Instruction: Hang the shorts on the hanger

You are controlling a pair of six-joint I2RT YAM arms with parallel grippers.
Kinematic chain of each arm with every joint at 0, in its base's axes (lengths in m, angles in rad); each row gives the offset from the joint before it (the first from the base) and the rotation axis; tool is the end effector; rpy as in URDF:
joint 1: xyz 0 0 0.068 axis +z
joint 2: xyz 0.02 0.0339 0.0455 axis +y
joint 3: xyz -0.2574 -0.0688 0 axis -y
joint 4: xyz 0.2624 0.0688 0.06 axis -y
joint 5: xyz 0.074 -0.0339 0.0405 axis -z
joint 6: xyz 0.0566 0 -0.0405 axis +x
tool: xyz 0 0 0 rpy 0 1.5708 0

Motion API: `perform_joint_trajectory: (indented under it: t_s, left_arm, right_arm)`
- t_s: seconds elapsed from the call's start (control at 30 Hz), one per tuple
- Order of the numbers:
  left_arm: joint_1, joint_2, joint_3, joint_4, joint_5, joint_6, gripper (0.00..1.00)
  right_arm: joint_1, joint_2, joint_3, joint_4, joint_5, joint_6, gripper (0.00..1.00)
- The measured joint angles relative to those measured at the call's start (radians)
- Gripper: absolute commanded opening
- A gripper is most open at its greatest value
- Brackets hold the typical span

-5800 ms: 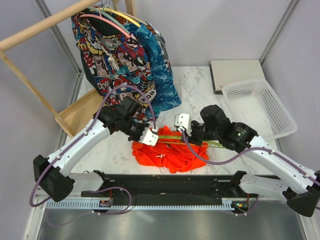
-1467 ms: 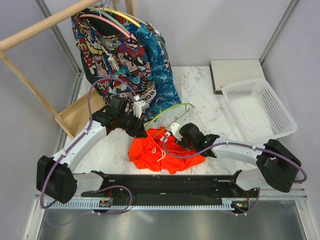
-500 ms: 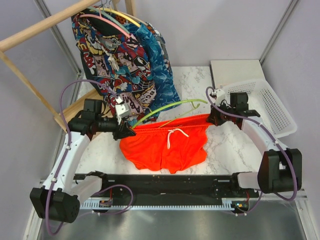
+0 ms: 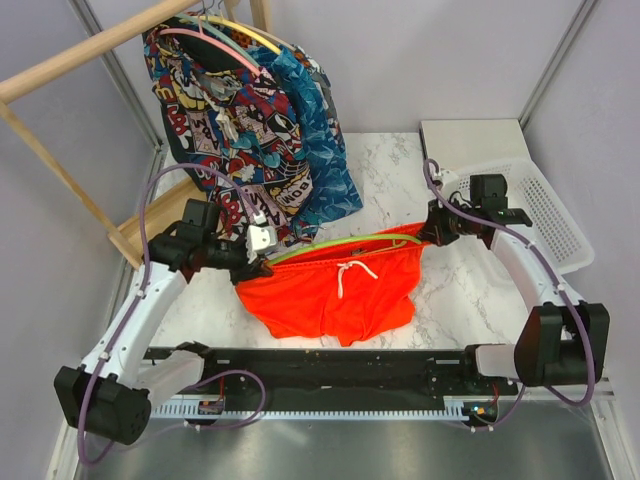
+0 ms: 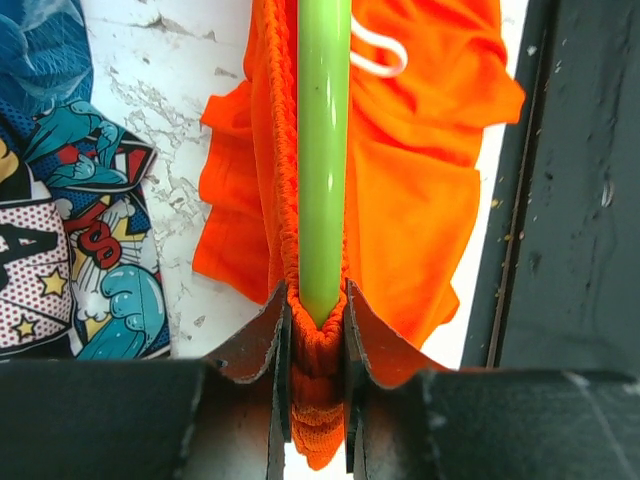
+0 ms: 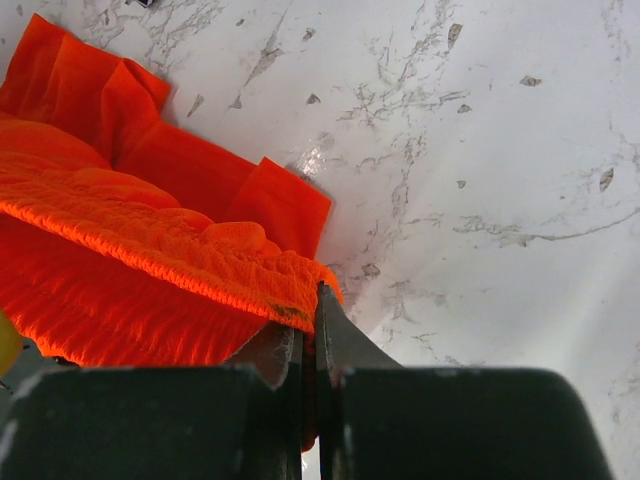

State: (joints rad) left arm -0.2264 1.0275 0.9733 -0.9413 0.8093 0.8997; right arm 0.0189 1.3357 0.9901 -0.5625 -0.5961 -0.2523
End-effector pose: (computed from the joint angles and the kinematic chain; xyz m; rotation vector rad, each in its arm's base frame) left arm 0.1991 -0.0879 0.2847 1.4489 1.7588 -0.6929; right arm 0.3009 0.0375 0.2361 -0.5641 2.2962 0.6232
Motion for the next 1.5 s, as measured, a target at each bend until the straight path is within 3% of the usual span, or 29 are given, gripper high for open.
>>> perform_joint_trajectory:
  t_s: [0.37, 0.57, 0.67, 0.7, 0.77, 0.93, 1.13, 1.33, 1.5]
  left_arm:
    - [-0.171, 0.069, 0.002, 0.131, -0.236, -0.110, 0.02]
    - [-0.323, 0.114, 0.031, 0.143, -0.343, -0.226, 0.02]
    - [-0.362, 0.145, 0.080, 0.135, -0.372, -0.289, 0.02]
    - [-0.366, 0.153, 0.099, 0.128, -0.381, -0.308, 0.02]
    - [-0.369, 0.164, 0.134, 0.117, -0.393, -0.336, 0.02]
    - [-0.369, 0.163, 0.159, 0.077, -0.407, -0.361, 0.02]
    - [-0.365, 0.150, 0.159, 0.008, -0.431, -0.375, 0.02]
    - [-0.364, 0.116, 0.159, -0.009, -0.389, -0.382, 0.02]
    - [-0.364, 0.081, 0.159, -0.009, -0.307, -0.395, 0.02]
  right_arm:
    - [-0.002, -0.099, 0.011, -0.045, 0.098, -0.030, 0.00]
    - [0.079, -0.132, 0.047, -0.095, 0.161, -0.072, 0.00]
    - [0.140, -0.145, 0.085, -0.125, 0.195, -0.089, 0.33]
    - [0.158, -0.146, 0.101, -0.140, 0.197, -0.095, 0.53]
    - [0.174, -0.146, 0.137, -0.170, 0.200, -0.113, 0.71]
    - [0.173, -0.166, 0.204, -0.240, 0.189, -0.176, 0.97]
    - [0.165, -0.258, 0.255, -0.307, 0.085, -0.299, 0.98]
    - [0.175, -0.269, 0.322, -0.358, -0.127, -0.409, 0.87]
    - [0.237, -0.235, 0.278, -0.314, -0.241, -0.420, 0.85]
